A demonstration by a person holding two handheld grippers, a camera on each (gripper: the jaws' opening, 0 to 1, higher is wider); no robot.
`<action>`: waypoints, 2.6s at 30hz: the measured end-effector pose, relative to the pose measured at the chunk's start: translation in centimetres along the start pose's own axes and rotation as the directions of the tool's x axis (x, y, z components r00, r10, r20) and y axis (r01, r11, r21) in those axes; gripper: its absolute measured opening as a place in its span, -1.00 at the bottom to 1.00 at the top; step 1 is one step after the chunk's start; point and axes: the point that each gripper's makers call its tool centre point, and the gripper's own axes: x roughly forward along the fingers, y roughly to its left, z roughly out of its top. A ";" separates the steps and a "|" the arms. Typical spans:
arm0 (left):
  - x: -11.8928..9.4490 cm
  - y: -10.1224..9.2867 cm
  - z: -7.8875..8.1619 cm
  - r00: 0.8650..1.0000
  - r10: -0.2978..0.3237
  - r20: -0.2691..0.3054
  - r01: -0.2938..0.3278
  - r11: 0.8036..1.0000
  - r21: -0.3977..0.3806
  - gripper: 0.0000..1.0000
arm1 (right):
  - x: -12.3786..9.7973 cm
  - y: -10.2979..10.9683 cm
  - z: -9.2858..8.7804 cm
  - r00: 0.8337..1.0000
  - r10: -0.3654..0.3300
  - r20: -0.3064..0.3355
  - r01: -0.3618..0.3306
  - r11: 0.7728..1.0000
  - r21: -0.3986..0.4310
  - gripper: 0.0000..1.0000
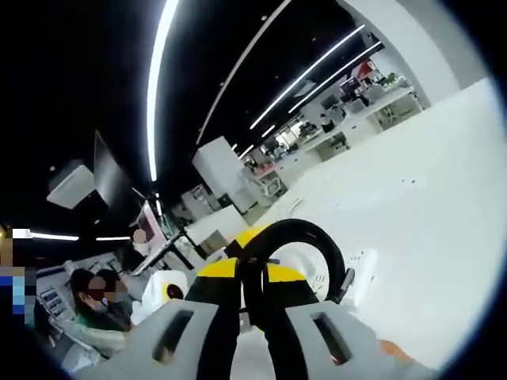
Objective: Straighten the power strip on the desk, plug the charger into it
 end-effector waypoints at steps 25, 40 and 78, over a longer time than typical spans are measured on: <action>0.6 -1.3 -0.1 1.000 -0.017 -0.001 0.017 1.000 0.025 -0.40 | 0.2 -0.3 0.6 1.000 0.023 0.013 -0.024 0.999 0.029 -0.85; 0.9 -2.2 -1.4 0.986 -0.164 -0.038 0.166 0.984 0.060 -0.48 | 0.9 -0.6 -0.8 0.999 -0.005 -0.038 0.006 0.999 0.037 -0.84; 4.8 -3.5 -3.2 0.600 -0.775 0.196 0.777 0.508 -0.371 -0.49 | 4.0 -5.2 2.3 0.979 -0.165 -0.123 0.160 0.986 -0.047 -0.83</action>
